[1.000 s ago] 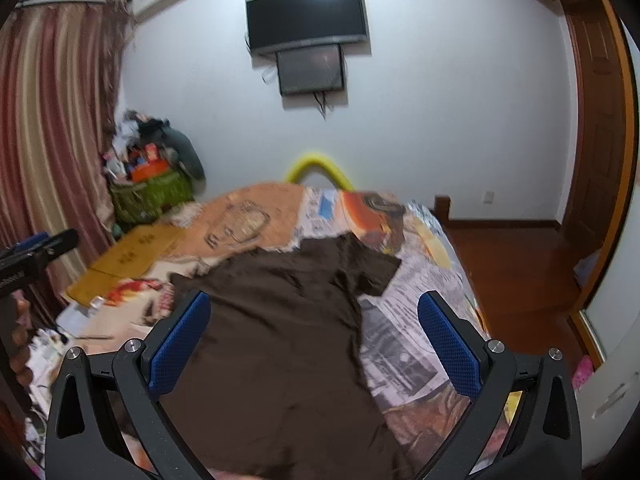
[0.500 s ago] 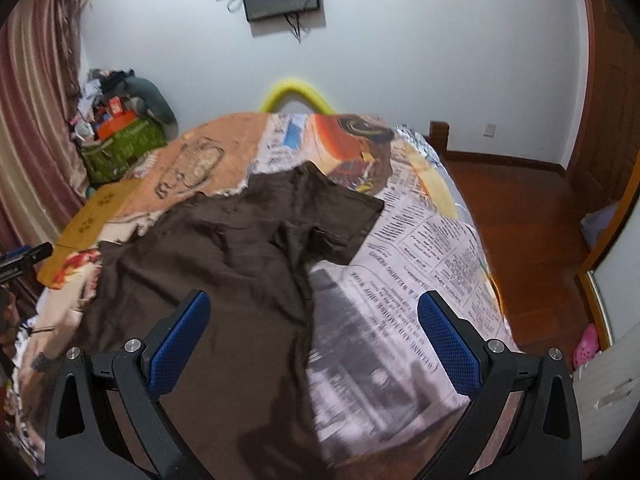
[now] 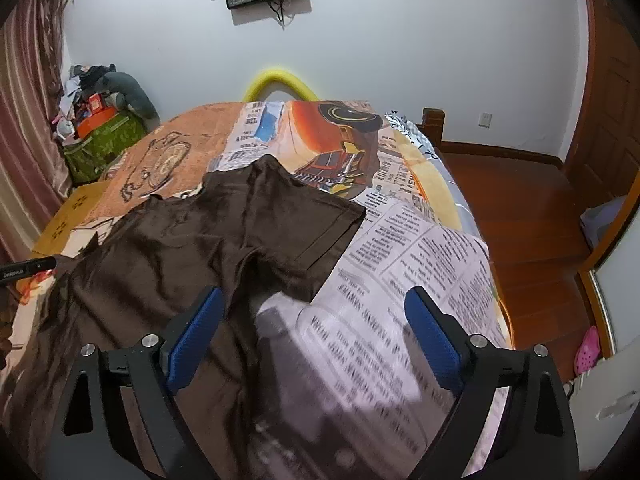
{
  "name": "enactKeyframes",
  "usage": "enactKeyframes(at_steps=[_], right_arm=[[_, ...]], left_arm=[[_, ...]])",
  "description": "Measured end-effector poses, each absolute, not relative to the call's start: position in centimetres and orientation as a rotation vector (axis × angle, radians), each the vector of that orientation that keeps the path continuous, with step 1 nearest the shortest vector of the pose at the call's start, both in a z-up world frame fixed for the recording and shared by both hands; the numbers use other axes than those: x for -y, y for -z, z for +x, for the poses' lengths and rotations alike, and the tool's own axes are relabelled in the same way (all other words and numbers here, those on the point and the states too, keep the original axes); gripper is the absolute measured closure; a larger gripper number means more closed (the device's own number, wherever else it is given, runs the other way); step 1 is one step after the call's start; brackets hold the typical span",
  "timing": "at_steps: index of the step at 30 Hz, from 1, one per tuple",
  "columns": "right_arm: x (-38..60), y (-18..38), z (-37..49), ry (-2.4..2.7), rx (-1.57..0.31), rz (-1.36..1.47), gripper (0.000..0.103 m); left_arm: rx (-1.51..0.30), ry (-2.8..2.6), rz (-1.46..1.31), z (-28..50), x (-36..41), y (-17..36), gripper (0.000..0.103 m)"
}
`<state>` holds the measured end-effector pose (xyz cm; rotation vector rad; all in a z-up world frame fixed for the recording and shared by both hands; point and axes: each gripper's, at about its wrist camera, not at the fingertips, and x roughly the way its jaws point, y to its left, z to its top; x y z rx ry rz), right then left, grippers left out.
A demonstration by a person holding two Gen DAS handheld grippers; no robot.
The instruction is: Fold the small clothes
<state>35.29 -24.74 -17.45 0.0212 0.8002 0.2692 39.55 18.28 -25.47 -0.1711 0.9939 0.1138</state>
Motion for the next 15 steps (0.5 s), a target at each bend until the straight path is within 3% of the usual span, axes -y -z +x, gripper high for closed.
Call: enactKeyframes(at_steps=[3,15], right_arm=[[24.9,17.8,36.8,-0.284,-0.827,0.035,0.025],[21.7,19.2,39.9,-0.342,-0.868,0.017,0.025]], left_arm=[[-1.012,-0.104,-0.197,40.5,-18.1,26.3,0.021],[-1.075,-0.028,-0.412,42.9,-20.3,28.6,0.021]])
